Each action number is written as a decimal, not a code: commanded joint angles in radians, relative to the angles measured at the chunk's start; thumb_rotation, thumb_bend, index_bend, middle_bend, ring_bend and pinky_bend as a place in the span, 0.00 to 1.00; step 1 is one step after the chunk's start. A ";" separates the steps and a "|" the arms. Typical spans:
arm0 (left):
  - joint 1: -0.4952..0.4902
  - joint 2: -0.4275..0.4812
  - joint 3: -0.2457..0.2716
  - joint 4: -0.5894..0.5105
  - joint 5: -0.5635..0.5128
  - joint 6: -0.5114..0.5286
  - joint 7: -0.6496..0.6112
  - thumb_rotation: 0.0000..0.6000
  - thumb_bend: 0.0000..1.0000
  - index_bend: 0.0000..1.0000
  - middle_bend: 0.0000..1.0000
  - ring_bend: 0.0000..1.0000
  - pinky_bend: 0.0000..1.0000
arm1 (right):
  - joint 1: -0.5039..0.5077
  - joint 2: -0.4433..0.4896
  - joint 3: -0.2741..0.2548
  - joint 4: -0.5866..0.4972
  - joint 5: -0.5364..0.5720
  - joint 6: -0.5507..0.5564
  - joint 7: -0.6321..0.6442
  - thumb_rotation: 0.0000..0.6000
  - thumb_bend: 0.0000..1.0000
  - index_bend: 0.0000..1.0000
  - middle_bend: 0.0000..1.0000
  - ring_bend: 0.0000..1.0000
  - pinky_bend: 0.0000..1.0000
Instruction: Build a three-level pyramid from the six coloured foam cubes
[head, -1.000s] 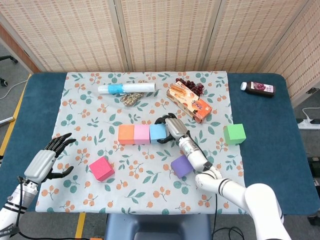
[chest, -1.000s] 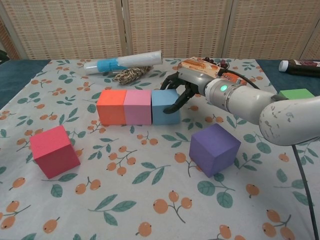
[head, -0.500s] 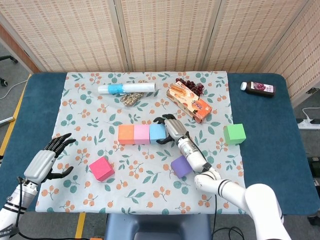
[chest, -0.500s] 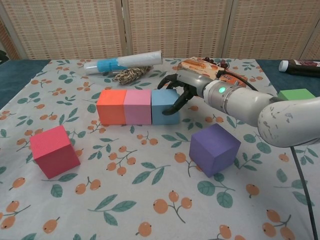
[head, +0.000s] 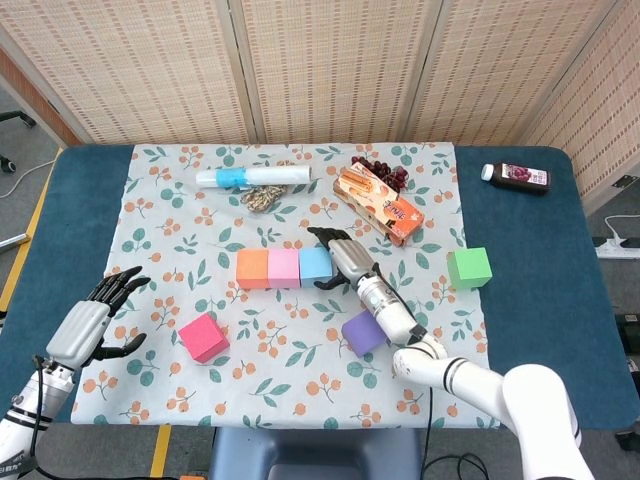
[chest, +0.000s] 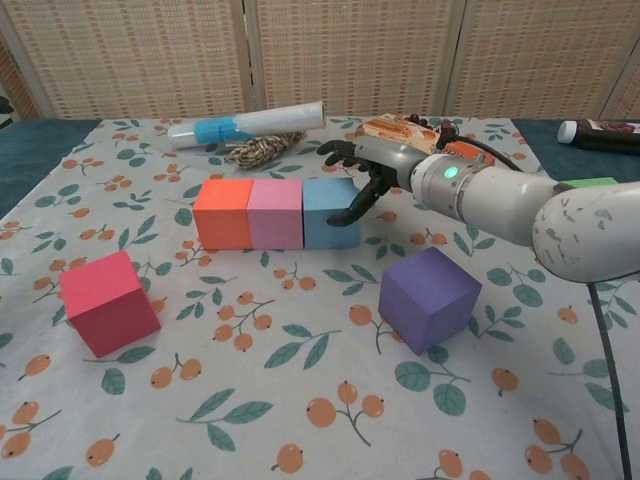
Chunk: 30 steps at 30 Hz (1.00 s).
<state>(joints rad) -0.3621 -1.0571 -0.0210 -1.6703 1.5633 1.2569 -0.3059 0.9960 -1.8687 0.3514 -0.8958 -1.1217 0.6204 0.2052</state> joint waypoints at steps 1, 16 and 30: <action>0.000 0.003 -0.001 -0.006 0.001 0.001 0.005 1.00 0.32 0.11 0.00 0.00 0.09 | -0.024 0.078 -0.009 -0.107 0.005 0.012 -0.043 1.00 0.12 0.00 0.05 0.00 0.00; -0.023 0.009 -0.008 -0.030 -0.001 -0.029 0.030 1.00 0.32 0.11 0.00 0.00 0.09 | -0.071 0.416 -0.067 -0.502 0.254 -0.008 -0.283 1.00 0.18 0.00 0.17 0.00 0.00; -0.027 0.003 -0.005 -0.022 -0.012 -0.045 0.032 1.00 0.32 0.11 0.00 0.00 0.09 | -0.023 0.345 -0.108 -0.409 0.318 -0.072 -0.256 1.00 0.17 0.00 0.18 0.00 0.00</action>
<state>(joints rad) -0.3891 -1.0542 -0.0260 -1.6922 1.5515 1.2120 -0.2734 0.9697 -1.5187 0.2446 -1.3090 -0.8012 0.5518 -0.0552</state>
